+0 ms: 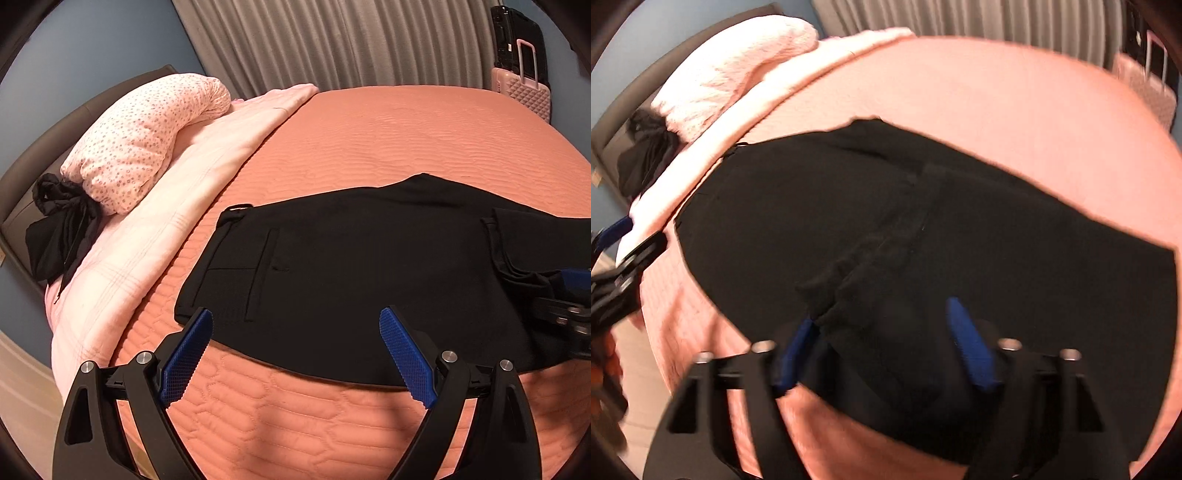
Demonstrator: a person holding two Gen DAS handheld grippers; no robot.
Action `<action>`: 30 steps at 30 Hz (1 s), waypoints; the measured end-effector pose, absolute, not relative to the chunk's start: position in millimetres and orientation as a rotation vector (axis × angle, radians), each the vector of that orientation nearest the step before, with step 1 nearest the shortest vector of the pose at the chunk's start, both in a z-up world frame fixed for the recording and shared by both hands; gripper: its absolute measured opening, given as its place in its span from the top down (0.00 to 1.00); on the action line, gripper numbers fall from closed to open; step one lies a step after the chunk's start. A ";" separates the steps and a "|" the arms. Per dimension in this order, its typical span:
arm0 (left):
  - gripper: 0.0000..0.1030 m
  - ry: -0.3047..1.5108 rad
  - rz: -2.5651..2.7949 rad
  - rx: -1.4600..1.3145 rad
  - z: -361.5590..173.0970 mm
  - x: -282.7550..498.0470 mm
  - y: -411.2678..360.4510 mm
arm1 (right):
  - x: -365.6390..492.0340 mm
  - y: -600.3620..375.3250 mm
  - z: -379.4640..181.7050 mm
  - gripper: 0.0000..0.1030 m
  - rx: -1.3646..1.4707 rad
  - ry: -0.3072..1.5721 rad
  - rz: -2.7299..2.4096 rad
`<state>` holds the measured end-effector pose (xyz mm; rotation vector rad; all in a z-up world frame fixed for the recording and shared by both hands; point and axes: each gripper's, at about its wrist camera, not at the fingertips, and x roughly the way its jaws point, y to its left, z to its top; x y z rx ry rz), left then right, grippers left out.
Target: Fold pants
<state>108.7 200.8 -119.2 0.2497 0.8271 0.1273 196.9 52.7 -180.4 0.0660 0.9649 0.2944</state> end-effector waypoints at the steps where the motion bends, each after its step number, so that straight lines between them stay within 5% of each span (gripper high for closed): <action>1: 0.12 0.828 0.129 0.245 -120.2 109.8 204.0 | 190.0 49.3 -172.8 0.29 0.069 0.953 0.305; 8: 0.12 0.872 0.142 0.195 -136.8 118.2 226.3 | 204.7 64.0 -175.5 0.31 -0.008 1.037 0.303; 15: 0.12 0.910 0.189 0.155 -147.6 114.9 259.3 | 232.5 91.7 -190.6 0.92 -0.066 1.061 0.317; 22: 0.12 0.934 0.241 0.055 -156.4 135.6 296.2 | 245.1 116.1 -198.0 0.85 -0.111 1.077 0.361; 24: 0.12 0.934 0.250 -0.013 -158.4 145.4 310.7 | 237.2 112.0 -176.4 0.56 -0.064 1.011 0.343; 26: 0.12 0.958 0.249 -0.108 -164.8 157.5 328.4 | 227.0 110.5 -155.7 0.41 -0.077 0.942 0.332; 30: 0.12 1.029 0.164 -0.546 -193.9 180.0 365.9 | 212.5 111.7 -127.3 0.40 -0.135 0.883 0.329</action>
